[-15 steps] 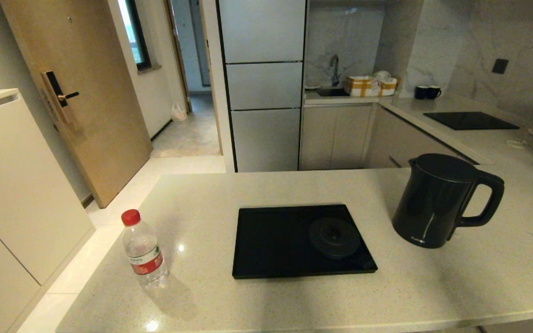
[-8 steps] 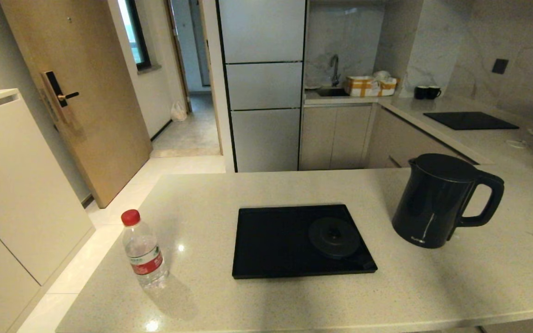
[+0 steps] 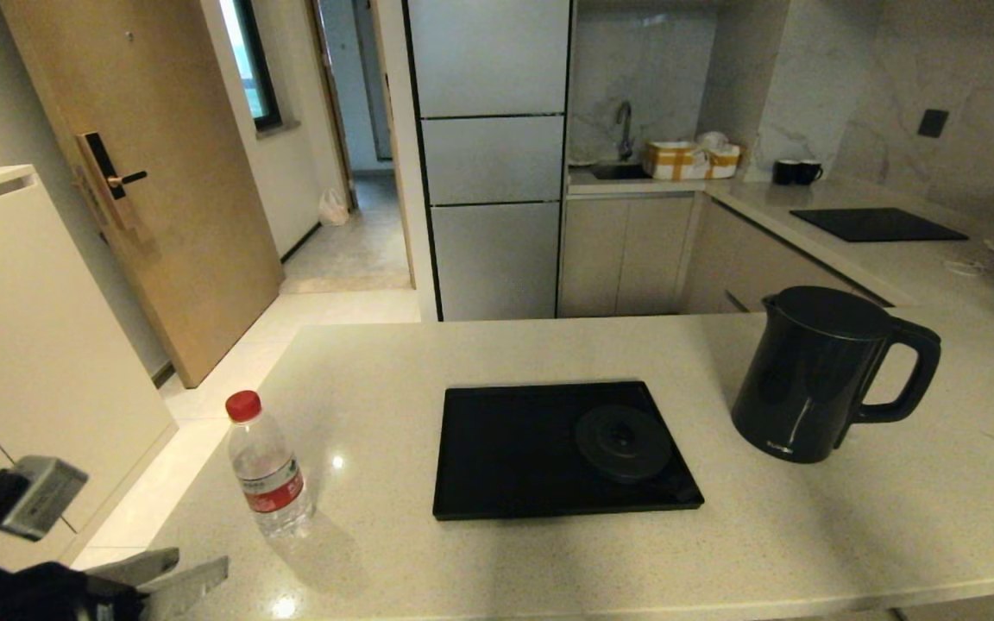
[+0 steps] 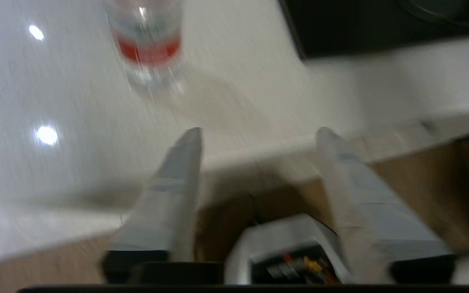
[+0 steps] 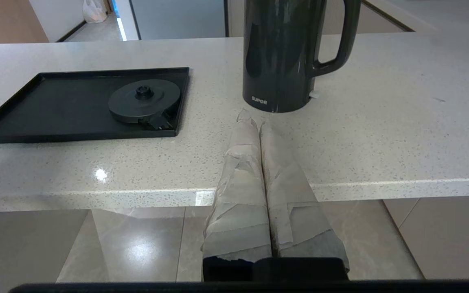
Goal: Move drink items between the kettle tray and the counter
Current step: Return the bottled water to its original position
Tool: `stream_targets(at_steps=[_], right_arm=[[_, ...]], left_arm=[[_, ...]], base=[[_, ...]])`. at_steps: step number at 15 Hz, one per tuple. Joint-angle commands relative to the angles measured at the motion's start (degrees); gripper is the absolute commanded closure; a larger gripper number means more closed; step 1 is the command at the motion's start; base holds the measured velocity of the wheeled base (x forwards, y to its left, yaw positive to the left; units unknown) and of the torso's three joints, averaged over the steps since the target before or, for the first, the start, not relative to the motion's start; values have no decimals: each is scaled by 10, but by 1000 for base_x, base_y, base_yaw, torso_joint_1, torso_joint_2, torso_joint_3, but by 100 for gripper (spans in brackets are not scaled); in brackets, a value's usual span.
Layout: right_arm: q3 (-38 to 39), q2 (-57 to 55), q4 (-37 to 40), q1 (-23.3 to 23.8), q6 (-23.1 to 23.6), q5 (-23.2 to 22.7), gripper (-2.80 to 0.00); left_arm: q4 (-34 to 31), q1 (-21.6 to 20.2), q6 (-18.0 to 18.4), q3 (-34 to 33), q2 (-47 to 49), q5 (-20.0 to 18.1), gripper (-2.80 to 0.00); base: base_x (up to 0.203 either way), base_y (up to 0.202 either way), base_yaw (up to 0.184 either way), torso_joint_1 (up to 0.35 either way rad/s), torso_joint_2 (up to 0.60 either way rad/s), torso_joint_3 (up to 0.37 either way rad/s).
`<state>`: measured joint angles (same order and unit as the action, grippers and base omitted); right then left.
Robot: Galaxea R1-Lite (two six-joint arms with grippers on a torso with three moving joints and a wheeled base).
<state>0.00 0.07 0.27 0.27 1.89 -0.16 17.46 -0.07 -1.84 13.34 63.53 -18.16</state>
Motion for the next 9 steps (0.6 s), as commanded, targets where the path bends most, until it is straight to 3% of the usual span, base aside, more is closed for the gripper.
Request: stream_targets(at_steps=[1,3,5,6,7,9], right_arm=[[1,-1,0,0,0,0,0],[1,-1,0,0,0,0,0],[1,-1,0,0,0,0,0],[1,-1,0,0,0,0,0],[1,-1,0,0,0,0,0],[1,-1,0,0,0,0,0]], left_arm=[[256,0,17,-41,159,17,-280],[419,0,39,-87,224,47,-280],[511,0,63,-133,258,108,-280],[512,0,68,-133,257,155,-280],[509,0,71,-133,255,173,-280],[518,0,70,-130,275,172,-280]], base=[[0,0,0,0,0,0],[0,0,0,0,0,0],[0,0,0,0,0,0],[0,0,0,0,0,0],[0,0,0,0,0,0],[0,0,0,0,0,0]])
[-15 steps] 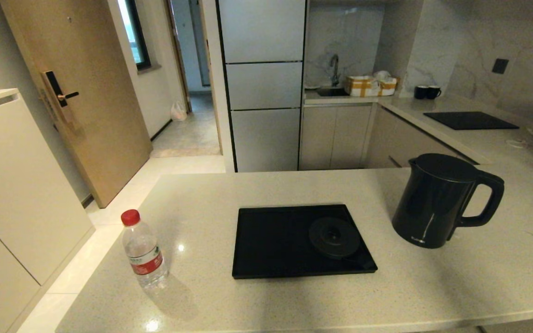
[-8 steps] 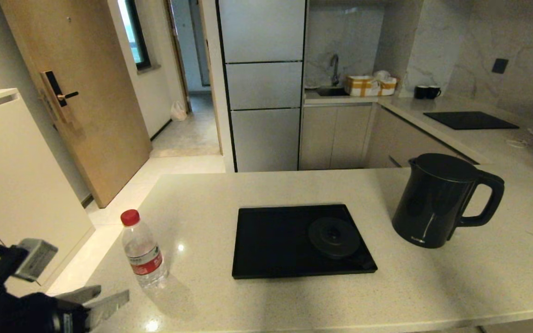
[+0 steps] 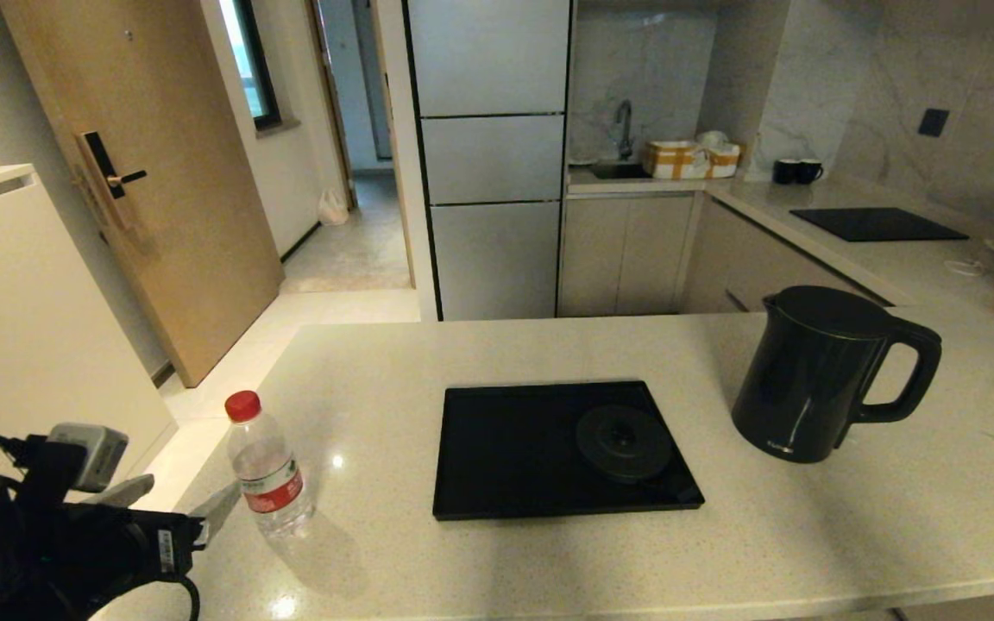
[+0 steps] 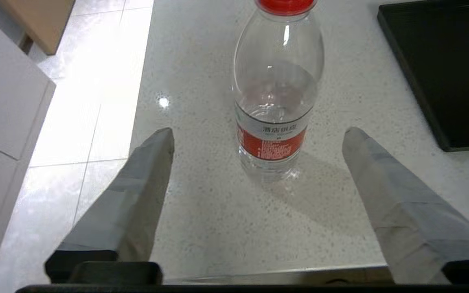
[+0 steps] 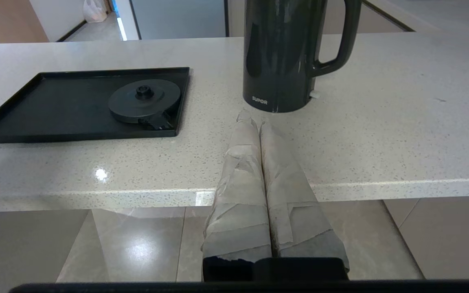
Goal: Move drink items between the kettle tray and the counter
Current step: Return the bottled water to its original position
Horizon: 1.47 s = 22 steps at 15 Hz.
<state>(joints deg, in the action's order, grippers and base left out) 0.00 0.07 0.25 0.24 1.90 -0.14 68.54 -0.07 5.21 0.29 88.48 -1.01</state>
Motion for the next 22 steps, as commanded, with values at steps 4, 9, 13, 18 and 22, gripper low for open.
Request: stream_targets(at_steps=[4,9,13,18,22], right_arm=[[1,-1,0,0,0,0,0],[1,-1,0,0,0,0,0],[1,-1,0,0,0,0,0],[1,-1,0,0,0,0,0],[1,-1,0,0,0,0,0]], left_arm=[[108,9,0,8,144,-1,-280],[176,46,-2,27,230,-1,-280],[177,46,0,79,278,2,-280],[177,35,2,138,322,4,-280],[177,22,15,171,351,6,-280]], base=[[0,0,0,0,0,0],[0,0,0,0,0,0],[0,0,0,0,0,0],[0,0,0,0,0,0],[0,0,0,0,0,0]])
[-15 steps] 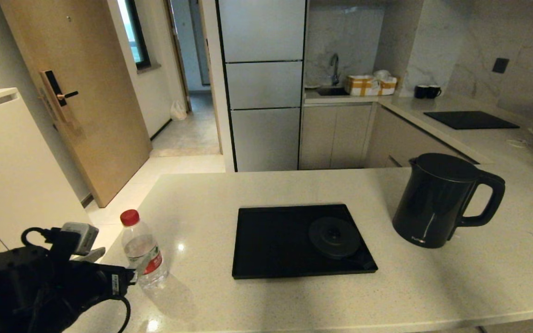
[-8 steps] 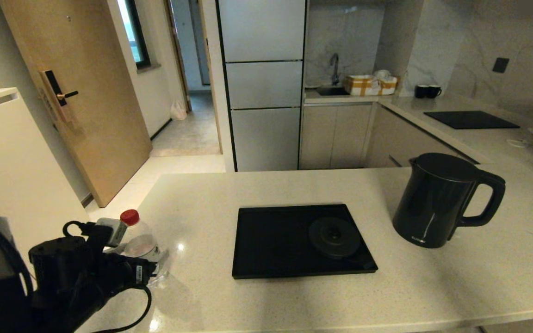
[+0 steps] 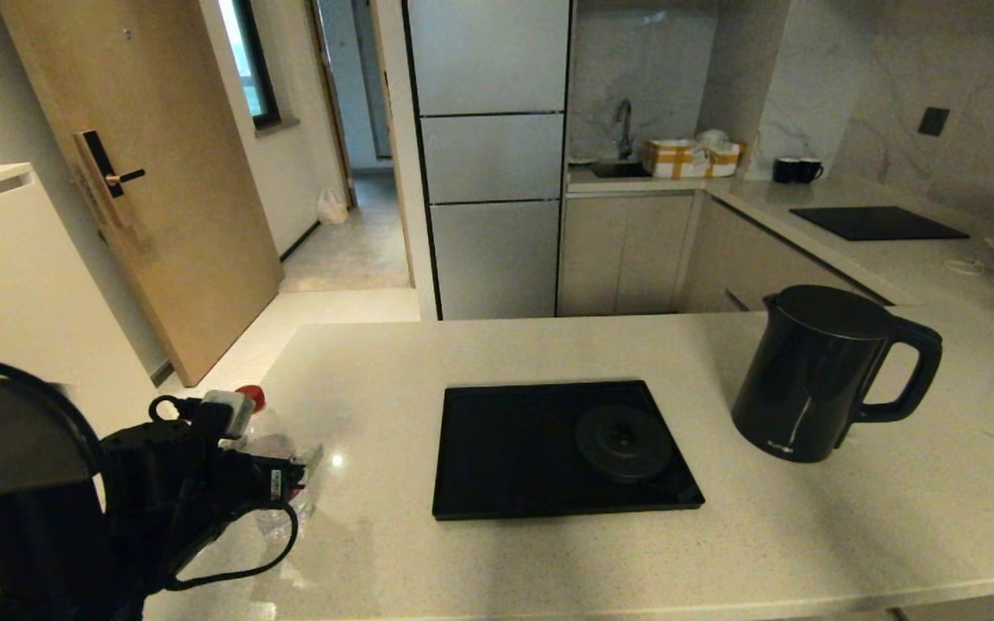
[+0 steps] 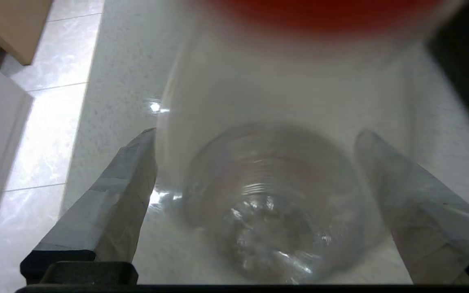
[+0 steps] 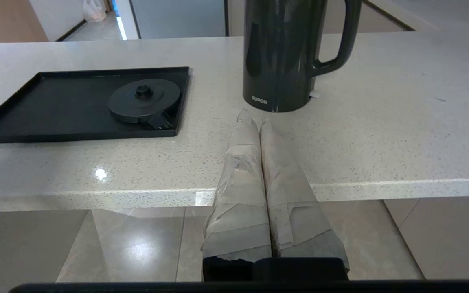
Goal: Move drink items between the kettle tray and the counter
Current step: Return the bottled water to its original position
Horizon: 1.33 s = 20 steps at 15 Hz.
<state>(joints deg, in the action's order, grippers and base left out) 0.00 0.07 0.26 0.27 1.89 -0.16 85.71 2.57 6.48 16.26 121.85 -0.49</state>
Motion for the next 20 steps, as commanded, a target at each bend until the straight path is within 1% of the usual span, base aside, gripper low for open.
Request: stream_targets(at_steps=[1,2,3,5,7,9,12,13,14,15,16,17,18,20], right_arm=[[1,-1,0,0,0,0,0],[1,-1,0,0,0,0,0],[1,-1,0,0,0,0,0],[1,-1,0,0,0,0,0],[1,-1,0,0,0,0,0],[1,-1,0,0,0,0,0],[1,-1,0,0,0,0,0],[1,-1,0,0,0,0,0],[1,-1,0,0,0,0,0],[1,-1,0,0,0,0,0],[1,-1,0,0,0,0,0],[1,-1,0,0,0,0,0],[1,-1,0,0,0,0,0],[1,-1,0,0,0,0,0]], left_arm=[[5,-5,9,24,30,1,-280],[5,-6,13,32,37,2,-280],[5,-6,15,39,38,1,0],[4,-4,17,58,37,-1,0],[4,0,13,58,31,-2,0],[3,9,0,54,17,-2,0],[-15,50,-23,52,-36,0,0],[-19,52,-25,54,-38,1,0],[-49,74,-31,63,-56,6,0],[-86,117,-41,80,-80,12,0],[-136,181,-54,109,-103,19,0],[-186,235,-68,152,-117,24,0],[-232,267,-80,188,-128,29,0],[-273,310,-91,264,-102,35,0]], base=[[0,0,0,0,0,0],[0,0,0,0,0,0],[0,0,0,0,0,0],[0,0,0,0,0,0],[0,0,0,0,0,0],[0,0,0,0,0,0],[0,0,0,0,0,0],[0,0,0,0,0,0],[0,0,0,0,0,0],[0,0,0,0,0,0],[0,0,0,0,0,0],[0,0,0,0,0,0],[0,0,0,0,0,0],[0,0,0,0,0,0]])
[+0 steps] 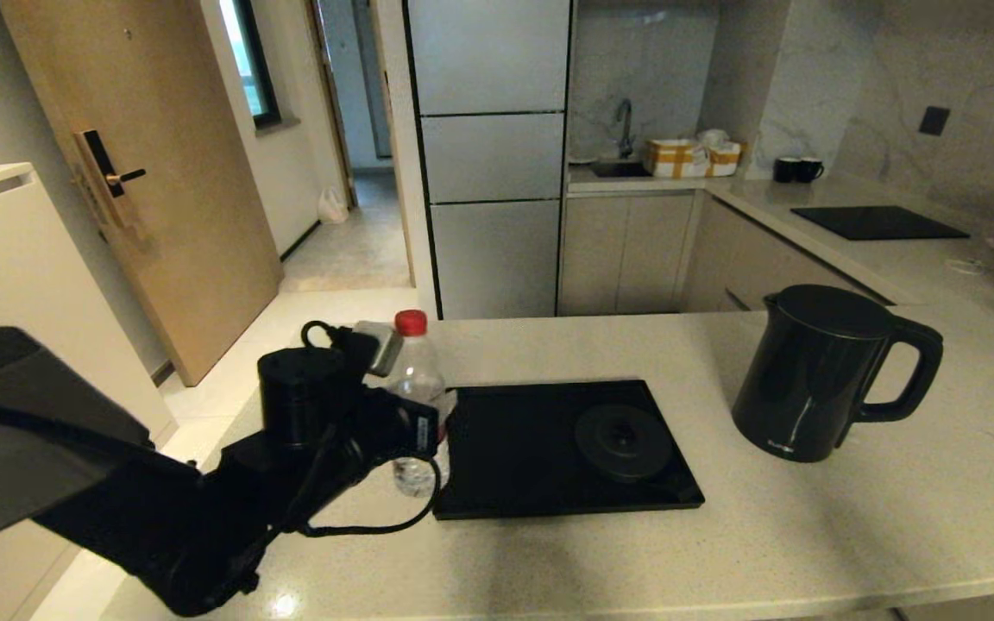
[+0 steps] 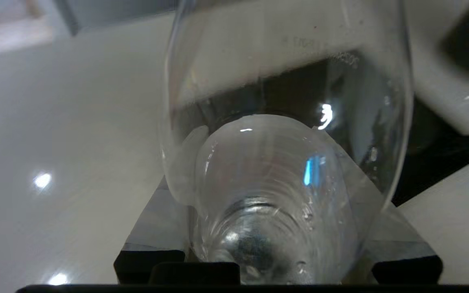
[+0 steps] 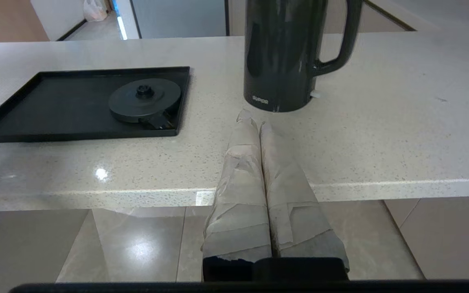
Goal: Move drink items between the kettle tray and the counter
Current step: Return the bottled water to its original position
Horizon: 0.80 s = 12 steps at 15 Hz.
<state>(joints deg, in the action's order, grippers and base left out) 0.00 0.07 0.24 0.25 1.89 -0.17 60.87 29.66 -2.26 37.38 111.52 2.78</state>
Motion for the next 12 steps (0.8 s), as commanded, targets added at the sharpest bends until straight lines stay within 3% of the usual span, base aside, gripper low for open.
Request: stream_targets(at_steps=[1,6,12], right_arm=[[1,-1,0,0,0,0,0],[1,-1,0,0,0,0,0],[1,-1,0,0,0,0,0]], left_arm=[[-37,51,-5,87,25,7,0],[-53,69,-5,169,125,14,0],[-44,31,34,234,219,14,0]], base=[[0,0,0,0,0,0],[0,0,0,0,0,0],[0,0,0,0,0,0]])
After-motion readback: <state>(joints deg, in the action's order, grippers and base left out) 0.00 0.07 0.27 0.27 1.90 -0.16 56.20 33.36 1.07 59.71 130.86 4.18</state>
